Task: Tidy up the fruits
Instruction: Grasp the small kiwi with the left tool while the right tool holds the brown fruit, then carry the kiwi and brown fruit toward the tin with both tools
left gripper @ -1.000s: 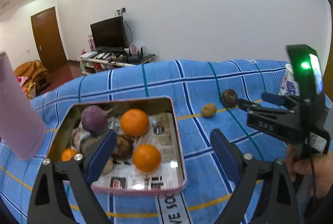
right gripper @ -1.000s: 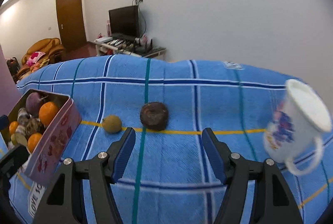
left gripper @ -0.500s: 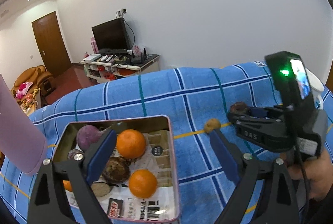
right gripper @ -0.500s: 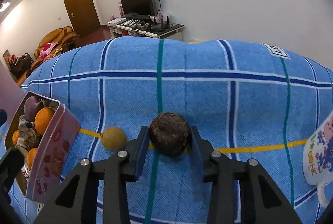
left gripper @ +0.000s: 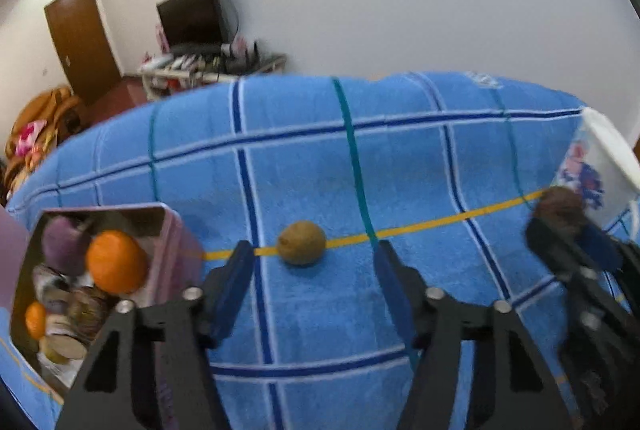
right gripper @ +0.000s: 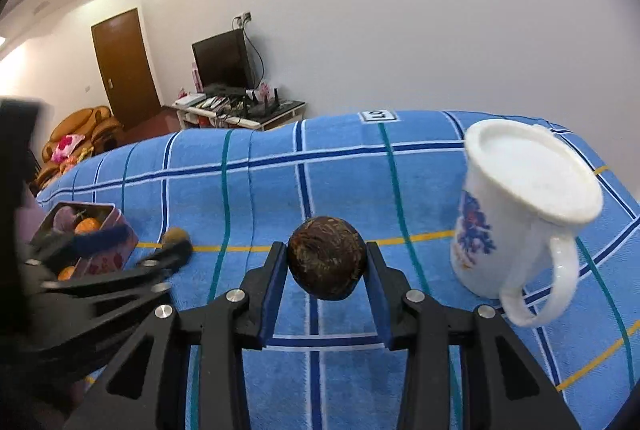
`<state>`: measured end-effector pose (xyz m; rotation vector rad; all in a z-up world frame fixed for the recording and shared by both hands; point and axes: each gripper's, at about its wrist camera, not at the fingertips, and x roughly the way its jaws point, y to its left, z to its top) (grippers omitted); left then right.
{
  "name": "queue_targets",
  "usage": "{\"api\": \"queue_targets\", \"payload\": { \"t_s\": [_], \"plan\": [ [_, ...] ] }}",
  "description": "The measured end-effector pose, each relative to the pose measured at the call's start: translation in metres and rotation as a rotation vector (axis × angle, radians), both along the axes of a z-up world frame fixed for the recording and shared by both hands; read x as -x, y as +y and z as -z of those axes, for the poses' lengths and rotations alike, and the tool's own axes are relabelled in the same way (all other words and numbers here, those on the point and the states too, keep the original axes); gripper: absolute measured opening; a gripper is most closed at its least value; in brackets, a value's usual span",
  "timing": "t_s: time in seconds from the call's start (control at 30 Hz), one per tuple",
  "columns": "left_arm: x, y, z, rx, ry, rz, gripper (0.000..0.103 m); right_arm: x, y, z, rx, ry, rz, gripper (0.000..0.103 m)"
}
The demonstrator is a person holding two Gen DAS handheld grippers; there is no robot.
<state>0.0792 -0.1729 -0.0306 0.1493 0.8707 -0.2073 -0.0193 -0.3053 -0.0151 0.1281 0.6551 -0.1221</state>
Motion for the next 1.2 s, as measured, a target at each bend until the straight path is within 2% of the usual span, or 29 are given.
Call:
{"api": "queue_targets", "payload": {
  "t_s": [0.1,0.17,0.3,0.33,0.37,0.5,0.67,0.97,1.2],
  "plan": [
    [-0.015,-0.003,0.012,-0.017,0.021,-0.043,0.06,0.004,-0.005,-0.003,-0.023,-0.016,-0.007,0.04],
    [-0.022,-0.003,0.017,-0.001,0.03,-0.06,0.054,0.006,-0.005,-0.002,-0.023,-0.018,-0.014,0.04],
    [-0.023,-0.007,0.018,-0.005,0.016,-0.06,0.048,0.006,-0.003,-0.001,-0.041,-0.009,-0.024,0.04],
    [-0.024,-0.009,0.018,0.0,0.015,-0.052,0.043,0.006,-0.004,-0.001,-0.042,-0.008,-0.023,0.04],
    [-0.023,-0.01,0.019,0.009,0.019,-0.041,0.032,0.006,-0.004,-0.001,-0.039,-0.009,-0.019,0.04],
    [-0.018,-0.006,0.019,0.035,0.024,-0.025,0.032,0.004,-0.003,-0.002,-0.025,-0.023,-0.008,0.04],
    [-0.004,-0.002,0.017,0.051,0.005,-0.023,0.032,0.009,0.007,-0.005,0.066,-0.07,0.009,0.04],
    [0.055,0.013,0.001,0.013,-0.167,-0.018,0.032,0.027,0.017,-0.018,0.11,-0.191,0.016,0.041],
    [0.087,0.032,-0.003,0.011,-0.204,-0.028,0.032,0.039,0.031,-0.021,0.168,-0.236,0.024,0.041]
  ]
}}
